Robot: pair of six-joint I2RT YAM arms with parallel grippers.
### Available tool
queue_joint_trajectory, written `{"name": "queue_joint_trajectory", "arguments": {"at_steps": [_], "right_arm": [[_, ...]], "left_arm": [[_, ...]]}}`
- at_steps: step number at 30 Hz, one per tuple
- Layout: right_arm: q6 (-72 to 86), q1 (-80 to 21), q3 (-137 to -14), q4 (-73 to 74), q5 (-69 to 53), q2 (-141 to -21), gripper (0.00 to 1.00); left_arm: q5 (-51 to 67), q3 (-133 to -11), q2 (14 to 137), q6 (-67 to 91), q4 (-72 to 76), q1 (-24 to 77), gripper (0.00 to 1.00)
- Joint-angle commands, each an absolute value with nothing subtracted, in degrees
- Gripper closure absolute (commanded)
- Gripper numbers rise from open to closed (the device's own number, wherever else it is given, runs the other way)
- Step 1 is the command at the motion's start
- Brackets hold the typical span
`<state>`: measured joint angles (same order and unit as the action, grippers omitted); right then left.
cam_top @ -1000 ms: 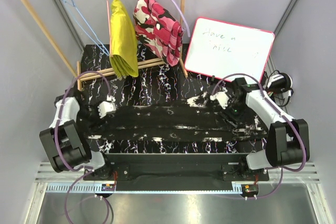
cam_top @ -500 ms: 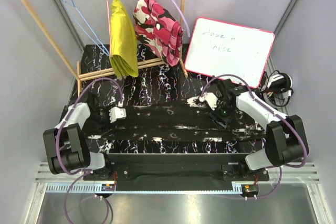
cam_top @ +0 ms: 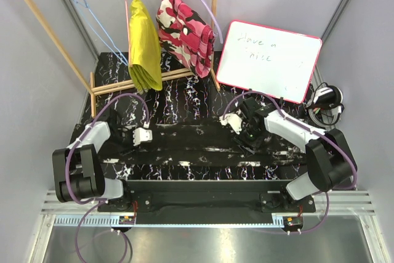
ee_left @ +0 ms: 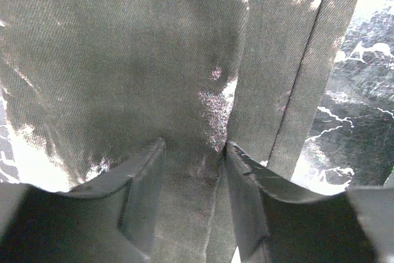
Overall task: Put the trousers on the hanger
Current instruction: Fold the trousers
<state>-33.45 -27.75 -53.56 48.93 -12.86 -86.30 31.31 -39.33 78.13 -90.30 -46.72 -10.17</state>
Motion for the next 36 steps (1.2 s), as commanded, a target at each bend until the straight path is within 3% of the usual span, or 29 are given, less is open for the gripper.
{"name": "queue_joint_trajectory", "arguments": {"at_steps": [1, 4, 6, 9, 20, 25, 32, 36], "right_arm": [[-32.4, -29.4, -52.7, 44.8, -8.6, -87.2, 0.49], [-32.3, -29.4, -53.2, 43.9, -7.0, -87.6, 0.62], [-31.4, -29.4, -53.7, 44.1, -7.5, -87.1, 0.83], [-30.6, -29.3, -54.6, 45.3, -7.0, -86.0, 1.0], [-31.0, -29.4, -56.9, 52.2, -4.4, -77.4, 1.0], [-31.8, -29.4, -53.3, 55.8, -8.8, -74.4, 1.0], [-33.0, -30.0, -47.9, 51.3, -9.6, -76.6, 1.0], [-33.1, -30.9, -48.0, 49.3, -10.0, -83.1, 0.94]], "left_arm": [[33.4, -40.7, 78.7, -90.2, -46.0, -9.9, 0.58], [33.7, -41.0, 78.8, -89.4, -46.0, -9.8, 0.69], [33.6, -41.3, 78.5, -88.7, -46.1, -9.8, 0.84], [33.2, -41.8, 77.2, -87.2, -46.3, -9.8, 0.99], [32.8, -49.6, 68.2, -90.4, -62.7, -10.8, 1.0], [27.5, -49.3, 66.0, -95.5, -69.7, -10.9, 1.0], [20.5, -39.3, 68.7, -96.8, -62.2, -11.2, 1.0], [19.3, -37.5, 72.9, -94.2, -55.4, -11.2, 1.0]]}}
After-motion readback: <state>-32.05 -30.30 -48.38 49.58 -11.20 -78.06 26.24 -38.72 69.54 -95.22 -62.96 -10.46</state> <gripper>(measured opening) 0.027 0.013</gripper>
